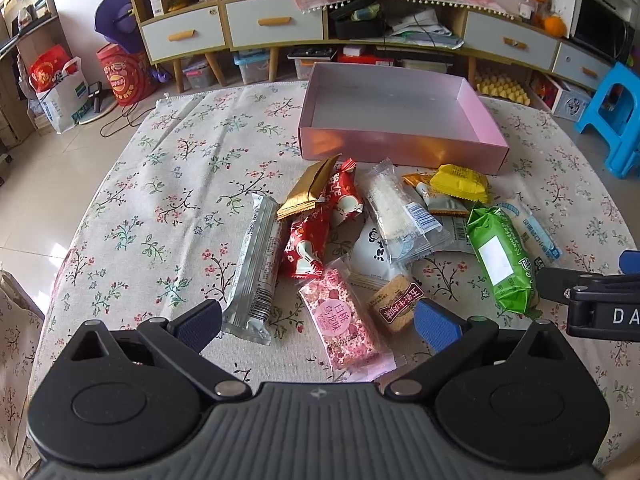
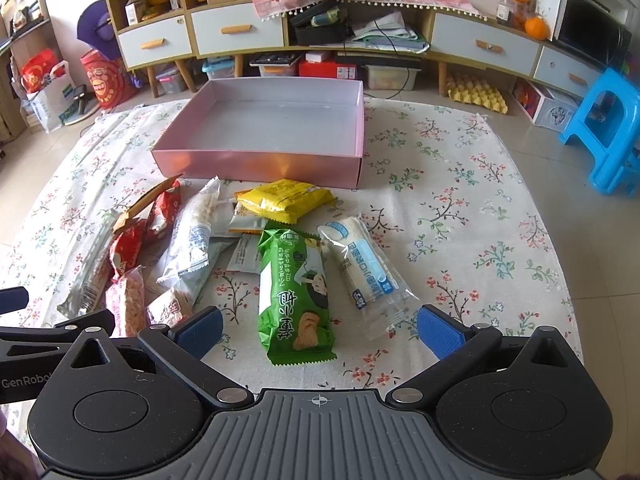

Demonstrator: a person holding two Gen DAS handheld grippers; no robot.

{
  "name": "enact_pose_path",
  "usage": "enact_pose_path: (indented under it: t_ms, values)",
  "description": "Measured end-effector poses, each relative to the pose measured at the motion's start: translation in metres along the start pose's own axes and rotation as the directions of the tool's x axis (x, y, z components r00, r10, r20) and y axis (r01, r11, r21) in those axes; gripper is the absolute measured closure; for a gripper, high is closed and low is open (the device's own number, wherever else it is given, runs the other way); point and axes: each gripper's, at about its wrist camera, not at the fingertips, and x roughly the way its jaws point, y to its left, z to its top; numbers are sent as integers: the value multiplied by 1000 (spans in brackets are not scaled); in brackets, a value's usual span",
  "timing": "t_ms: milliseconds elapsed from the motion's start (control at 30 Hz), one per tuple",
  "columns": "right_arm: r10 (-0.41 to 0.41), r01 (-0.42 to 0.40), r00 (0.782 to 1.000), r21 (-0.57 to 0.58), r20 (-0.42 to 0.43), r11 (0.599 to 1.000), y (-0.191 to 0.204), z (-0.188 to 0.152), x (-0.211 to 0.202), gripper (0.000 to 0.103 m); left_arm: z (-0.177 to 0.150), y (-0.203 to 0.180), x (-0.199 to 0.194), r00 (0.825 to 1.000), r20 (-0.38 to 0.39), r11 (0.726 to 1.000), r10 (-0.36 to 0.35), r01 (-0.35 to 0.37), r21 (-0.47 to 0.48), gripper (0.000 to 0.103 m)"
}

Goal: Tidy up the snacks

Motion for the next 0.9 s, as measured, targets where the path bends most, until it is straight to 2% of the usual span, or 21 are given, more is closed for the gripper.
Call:
enact_pose_path:
  t_ms: [500, 667, 900]
  values:
    - [9, -9, 1000, -1, 8, 1000, 3, 3, 7, 0, 2, 8, 4, 1000, 4, 1000, -17, 17, -18, 0]
    - [39, -39, 999, -2, -6, 999, 5, 5, 15, 0, 1, 11, 5, 1000, 3, 1000, -22, 23, -17, 0]
    - [41, -41, 999, -41, 12, 998, 13, 7, 16, 0, 1, 16, 8, 1000, 7, 999, -27, 27, -23, 0]
